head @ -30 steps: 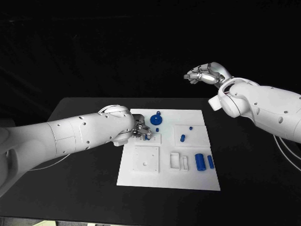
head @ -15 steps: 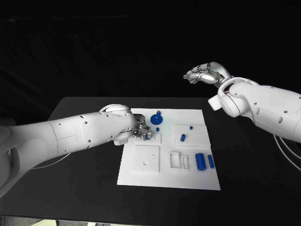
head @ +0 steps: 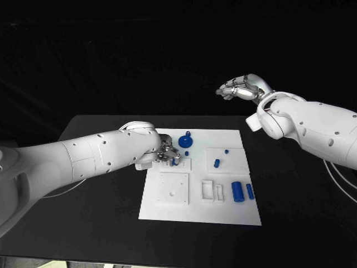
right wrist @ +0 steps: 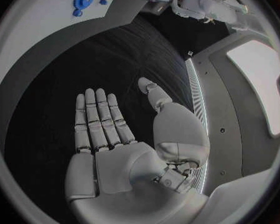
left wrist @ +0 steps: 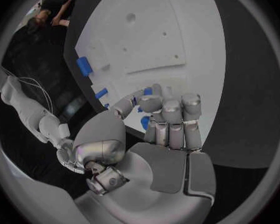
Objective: Assemble the parts on the task board
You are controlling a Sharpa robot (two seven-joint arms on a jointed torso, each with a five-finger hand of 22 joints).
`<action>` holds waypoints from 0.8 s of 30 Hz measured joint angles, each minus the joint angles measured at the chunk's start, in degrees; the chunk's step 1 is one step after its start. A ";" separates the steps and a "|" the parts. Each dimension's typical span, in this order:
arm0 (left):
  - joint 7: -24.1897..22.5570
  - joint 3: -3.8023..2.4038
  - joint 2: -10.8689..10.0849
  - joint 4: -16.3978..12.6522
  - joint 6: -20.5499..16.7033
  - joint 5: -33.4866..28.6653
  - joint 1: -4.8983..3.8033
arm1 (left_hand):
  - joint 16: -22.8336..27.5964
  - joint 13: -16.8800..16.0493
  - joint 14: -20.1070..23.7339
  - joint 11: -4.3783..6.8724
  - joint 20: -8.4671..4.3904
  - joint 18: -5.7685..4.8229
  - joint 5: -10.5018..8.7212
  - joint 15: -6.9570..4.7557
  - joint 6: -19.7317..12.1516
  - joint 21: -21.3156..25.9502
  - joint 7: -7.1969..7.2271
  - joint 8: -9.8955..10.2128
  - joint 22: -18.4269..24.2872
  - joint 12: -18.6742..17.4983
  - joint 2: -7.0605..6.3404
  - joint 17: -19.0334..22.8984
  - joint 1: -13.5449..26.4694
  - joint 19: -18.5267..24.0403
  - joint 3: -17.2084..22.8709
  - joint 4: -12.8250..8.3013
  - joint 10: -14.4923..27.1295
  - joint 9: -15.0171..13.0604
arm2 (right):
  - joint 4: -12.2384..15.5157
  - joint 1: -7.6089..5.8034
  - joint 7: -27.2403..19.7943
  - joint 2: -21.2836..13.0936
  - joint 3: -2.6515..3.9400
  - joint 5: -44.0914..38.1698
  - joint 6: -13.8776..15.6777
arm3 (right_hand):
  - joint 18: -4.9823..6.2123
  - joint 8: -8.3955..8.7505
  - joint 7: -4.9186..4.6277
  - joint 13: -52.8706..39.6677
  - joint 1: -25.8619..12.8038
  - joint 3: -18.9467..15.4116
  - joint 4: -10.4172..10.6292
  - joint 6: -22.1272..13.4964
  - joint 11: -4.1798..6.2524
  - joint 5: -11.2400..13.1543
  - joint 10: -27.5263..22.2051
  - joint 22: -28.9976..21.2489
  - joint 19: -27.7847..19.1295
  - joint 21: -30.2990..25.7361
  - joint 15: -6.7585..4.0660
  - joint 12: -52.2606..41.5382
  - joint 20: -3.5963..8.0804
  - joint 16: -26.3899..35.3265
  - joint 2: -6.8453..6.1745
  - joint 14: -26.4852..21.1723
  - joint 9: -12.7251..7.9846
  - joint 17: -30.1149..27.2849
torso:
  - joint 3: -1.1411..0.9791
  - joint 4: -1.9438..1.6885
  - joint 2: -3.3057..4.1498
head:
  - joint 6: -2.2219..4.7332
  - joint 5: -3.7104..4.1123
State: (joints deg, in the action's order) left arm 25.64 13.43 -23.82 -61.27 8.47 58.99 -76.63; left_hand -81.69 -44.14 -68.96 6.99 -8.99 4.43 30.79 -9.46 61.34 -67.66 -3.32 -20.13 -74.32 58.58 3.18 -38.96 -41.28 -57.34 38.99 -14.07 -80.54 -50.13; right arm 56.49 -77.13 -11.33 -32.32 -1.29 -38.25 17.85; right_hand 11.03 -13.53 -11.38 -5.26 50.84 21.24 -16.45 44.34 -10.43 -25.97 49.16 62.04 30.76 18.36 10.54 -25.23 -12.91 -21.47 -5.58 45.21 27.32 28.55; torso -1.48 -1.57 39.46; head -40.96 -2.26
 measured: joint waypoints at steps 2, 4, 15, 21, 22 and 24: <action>0.00 -0.02 0.13 0.27 0.51 -0.24 -0.07 | 0.00 0.00 0.00 0.00 0.00 -0.01 -0.02 0.00 0.00 0.00 0.00 0.01 0.00 0.00 0.00 0.00 0.00 0.00 0.00 0.00 0.00 -0.01 | 0.00 0.00 0.02 0.00 0.00 -0.08 -0.05 | 0.01 0.00 0.00 0.00 0.00 -0.15 0.15 0.00 0.00 0.00 0.00 0.00 -0.09 0.00 0.00 0.00 -0.09 0.00 0.00 0.00 0.00 -0.06 | 0.00 0.02 0.01 | -0.01 0.03; 0.04 -0.04 0.26 0.55 1.06 -0.61 -0.14 | 0.00 0.00 0.00 0.00 0.00 -0.01 -0.03 0.00 0.00 0.00 0.00 0.06 0.00 0.00 0.00 0.00 0.00 0.00 0.00 0.00 0.00 -0.02 | -0.01 0.00 0.05 0.03 0.00 -0.16 -0.11 | 0.01 0.00 0.00 0.06 0.00 -0.15 0.15 0.00 0.00 0.00 0.00 0.00 -0.09 0.00 0.13 0.00 -0.09 0.00 0.00 -0.13 0.00 -0.06 | 0.00 0.02 0.02 | -0.06 0.10; 0.75 -0.05 1.20 2.11 4.17 -2.66 -0.57 | 0.00 0.01 -0.05 -0.01 0.00 0.00 -0.47 -0.02 0.00 0.00 0.00 0.39 -0.05 0.00 -0.02 0.01 -0.02 0.00 0.01 0.01 0.02 -0.10 | -0.06 0.00 0.17 0.25 0.00 -0.42 -0.37 | 0.01 0.00 0.00 0.20 0.00 -0.15 0.15 0.00 0.00 0.00 0.00 0.06 -0.09 -0.20 0.19 0.22 -0.09 0.00 0.00 -0.19 -0.12 -0.26 | 0.01 -0.01 0.01 | -0.19 0.32; 0.85 -0.05 1.39 2.71 4.47 -4.02 -0.54 | 0.00 -0.04 -0.11 -0.02 0.00 0.00 -1.18 -0.04 0.00 -0.22 0.00 0.32 -0.13 0.00 0.02 -0.06 0.02 0.00 0.01 0.01 0.02 -0.06 | -0.26 0.01 0.23 0.44 -0.01 -0.55 -0.51 | 0.01 0.00 0.00 0.26 0.17 -0.15 0.15 0.00 0.00 0.00 0.00 0.11 -0.08 -0.20 0.19 0.22 -0.09 0.00 0.17 -0.19 -0.12 -0.29 | 0.01 -0.07 -0.03 | -0.16 0.40; 0.85 -0.05 1.41 2.78 4.46 -4.25 -0.54 | 0.00 -0.04 -0.17 -0.02 0.00 0.00 -1.95 0.02 0.00 -0.22 0.00 0.31 -0.12 0.00 0.16 -0.06 0.16 0.00 0.01 0.01 0.02 -0.06 | -0.28 0.01 0.24 0.46 -0.01 -0.59 -0.55 | 0.01 0.00 0.00 0.29 0.23 -0.15 0.15 0.00 0.00 0.00 0.00 0.11 -0.09 -0.20 0.19 0.22 -0.08 0.00 0.23 -0.19 -0.16 -0.35 | 0.01 -0.07 -0.03 | -0.13 0.42; 0.86 -0.05 1.41 2.83 4.43 -4.59 -0.54 | 0.00 -0.05 -0.19 -0.03 0.00 0.00 -3.60 0.01 0.00 -0.22 0.00 0.31 -0.12 0.00 0.70 -0.10 0.70 0.00 0.06 0.03 0.03 -0.26 | -0.30 0.01 0.26 0.47 -0.01 -0.68 -0.59 | 0.01 0.00 0.00 0.35 0.23 -0.15 0.15 0.00 0.00 0.00 0.00 0.11 -0.08 -0.20 0.19 0.22 -0.09 0.00 0.23 -0.19 -0.19 -0.36 | 0.01 -0.07 -0.03 | -0.13 0.43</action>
State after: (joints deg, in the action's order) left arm 26.50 13.38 -22.41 -58.43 12.90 54.40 -77.17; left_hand -81.68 -44.18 -69.14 6.97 -8.99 4.43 27.19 -9.45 61.34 -67.88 -3.32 -19.82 -74.44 58.58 3.88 -39.06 -40.58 -57.33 39.04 -14.04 -80.51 -50.39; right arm 56.19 -77.12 -11.07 -31.85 -1.30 -38.93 17.26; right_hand 11.04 -13.53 -11.38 -4.91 51.06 21.09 -16.30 44.34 -10.43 -25.97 49.15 62.15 30.68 18.16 10.73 -25.00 -13.00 -21.47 -5.35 45.02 27.13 28.19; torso -1.47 -1.64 39.44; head -41.09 -1.83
